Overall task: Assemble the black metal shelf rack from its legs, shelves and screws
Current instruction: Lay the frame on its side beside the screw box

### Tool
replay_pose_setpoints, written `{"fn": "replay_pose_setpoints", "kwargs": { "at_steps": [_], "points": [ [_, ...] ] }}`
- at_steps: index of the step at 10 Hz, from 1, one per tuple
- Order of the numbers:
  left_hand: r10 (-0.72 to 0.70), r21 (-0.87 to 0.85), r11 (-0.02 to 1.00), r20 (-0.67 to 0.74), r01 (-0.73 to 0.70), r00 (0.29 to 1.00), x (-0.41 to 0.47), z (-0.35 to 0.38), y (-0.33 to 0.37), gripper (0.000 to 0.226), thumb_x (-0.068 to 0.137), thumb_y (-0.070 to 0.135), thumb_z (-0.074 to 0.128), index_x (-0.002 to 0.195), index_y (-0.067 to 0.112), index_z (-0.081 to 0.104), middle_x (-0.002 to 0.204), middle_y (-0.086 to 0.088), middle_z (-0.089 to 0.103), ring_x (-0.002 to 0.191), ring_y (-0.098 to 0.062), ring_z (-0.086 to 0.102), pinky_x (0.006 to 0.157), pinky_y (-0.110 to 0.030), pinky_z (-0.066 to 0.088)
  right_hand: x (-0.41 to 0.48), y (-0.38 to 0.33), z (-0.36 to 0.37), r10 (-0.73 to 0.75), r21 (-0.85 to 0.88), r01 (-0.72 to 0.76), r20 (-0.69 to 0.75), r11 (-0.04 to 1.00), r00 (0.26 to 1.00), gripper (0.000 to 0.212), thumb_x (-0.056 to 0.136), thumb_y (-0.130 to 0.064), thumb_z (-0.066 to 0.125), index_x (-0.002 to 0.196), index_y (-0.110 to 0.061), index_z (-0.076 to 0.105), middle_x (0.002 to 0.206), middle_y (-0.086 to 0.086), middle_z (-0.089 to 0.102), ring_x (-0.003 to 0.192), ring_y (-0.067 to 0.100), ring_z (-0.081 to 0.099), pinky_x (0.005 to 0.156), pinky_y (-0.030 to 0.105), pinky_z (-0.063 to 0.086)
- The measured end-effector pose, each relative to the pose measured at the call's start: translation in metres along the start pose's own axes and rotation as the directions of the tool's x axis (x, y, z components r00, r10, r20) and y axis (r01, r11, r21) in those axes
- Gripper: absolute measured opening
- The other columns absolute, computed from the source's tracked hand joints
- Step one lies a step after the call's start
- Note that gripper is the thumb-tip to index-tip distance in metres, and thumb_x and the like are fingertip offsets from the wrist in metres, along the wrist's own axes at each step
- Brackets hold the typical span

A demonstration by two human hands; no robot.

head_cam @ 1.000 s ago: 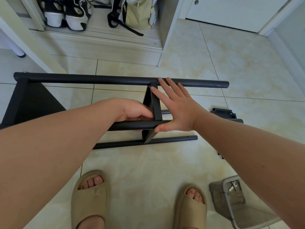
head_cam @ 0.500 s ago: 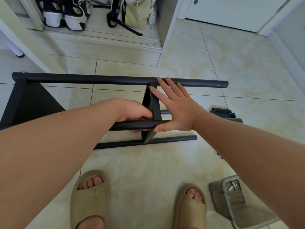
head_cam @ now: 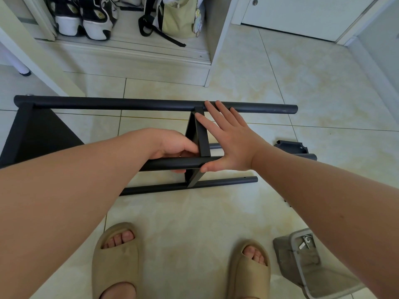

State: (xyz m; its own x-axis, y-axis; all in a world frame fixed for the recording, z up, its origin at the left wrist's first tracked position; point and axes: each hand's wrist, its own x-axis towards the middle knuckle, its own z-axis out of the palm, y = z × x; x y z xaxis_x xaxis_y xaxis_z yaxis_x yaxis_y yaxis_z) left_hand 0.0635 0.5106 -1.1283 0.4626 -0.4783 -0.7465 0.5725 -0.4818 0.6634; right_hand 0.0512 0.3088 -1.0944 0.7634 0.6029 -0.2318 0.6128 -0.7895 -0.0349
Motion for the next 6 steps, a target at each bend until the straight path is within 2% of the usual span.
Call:
{"fn": "replay_pose_setpoints", "kwargs": {
  "at_steps": [1,2,3,4,5,6],
  "points": [
    [0.014,0.086,0.996,-0.072,-0.008,0.997,0.0012,0.0018,0.0017,0.015,0.092,0.023,0.065,0.094,0.011,0.073,0.077,-0.004,0.075,0.064,-0.014,0.069,0.065,-0.027,0.058,0.0001,0.0002,0.0005,-0.001,0.0,0.001,-0.002,1.0,1.0,0.125,0.066,-0.097,0.034,0.162,-0.027,-0.005,0.168,0.007,-0.017,0.154,0.03,-0.017,0.125,0.051,-0.004],
    [0.078,0.12,0.99,-0.085,-0.068,0.993,0.0006,0.0011,0.0021,0.009,0.09,0.016,0.064,0.089,0.011,0.071,0.073,-0.002,0.073,0.065,-0.015,0.068,0.064,-0.026,0.053,0.0005,0.0006,0.0014,0.001,-0.004,-0.001,-0.008,1.0,1.0,0.125,0.065,-0.098,0.031,0.162,-0.027,-0.005,0.169,0.007,-0.016,0.155,0.03,-0.016,0.126,0.051,-0.004],
    [0.116,0.068,0.992,-0.073,-0.111,0.991,0.0011,0.001,0.0004,0.011,0.09,0.005,0.06,0.094,0.009,0.069,0.079,-0.003,0.074,0.076,-0.017,0.069,0.076,-0.03,0.052,0.0006,0.0005,0.002,0.001,-0.004,-0.001,-0.015,1.0,1.0,0.125,0.065,-0.098,0.031,0.162,-0.028,-0.004,0.169,0.007,-0.016,0.155,0.029,-0.015,0.126,0.05,-0.004],
    [0.129,0.006,0.992,-0.059,-0.129,0.99,0.0005,0.0012,-0.0007,0.019,0.09,-0.002,0.058,0.101,0.009,0.069,0.095,-0.01,0.076,0.088,-0.02,0.071,0.089,-0.031,0.055,0.0003,0.0008,0.0026,0.0,0.0,0.0,-0.02,1.0,1.0,0.125,0.065,-0.098,0.032,0.162,-0.028,-0.004,0.169,0.006,-0.016,0.155,0.029,-0.015,0.126,0.05,-0.004],
    [0.138,-0.036,0.99,-0.052,-0.139,0.989,-0.0014,0.0001,-0.0006,0.021,0.091,-0.003,0.059,0.103,0.011,0.069,0.102,-0.011,0.076,0.092,-0.02,0.071,0.088,-0.029,0.055,0.0007,0.0006,0.0032,-0.004,0.002,0.004,-0.023,1.0,1.0,0.125,0.066,-0.098,0.032,0.162,-0.028,-0.004,0.169,0.006,-0.016,0.155,0.029,-0.015,0.126,0.049,-0.005],
    [0.127,0.005,0.992,-0.04,-0.127,0.991,-0.0027,0.0027,0.0023,0.012,0.093,0.005,0.057,0.093,0.011,0.068,0.081,-0.003,0.075,0.079,-0.017,0.069,0.075,-0.027,0.052,0.0009,0.0009,0.0029,-0.003,-0.001,0.003,-0.021,1.0,1.0,0.125,0.065,-0.098,0.032,0.162,-0.028,-0.004,0.169,0.006,-0.016,0.155,0.029,-0.015,0.126,0.05,-0.005]
  ]
}}
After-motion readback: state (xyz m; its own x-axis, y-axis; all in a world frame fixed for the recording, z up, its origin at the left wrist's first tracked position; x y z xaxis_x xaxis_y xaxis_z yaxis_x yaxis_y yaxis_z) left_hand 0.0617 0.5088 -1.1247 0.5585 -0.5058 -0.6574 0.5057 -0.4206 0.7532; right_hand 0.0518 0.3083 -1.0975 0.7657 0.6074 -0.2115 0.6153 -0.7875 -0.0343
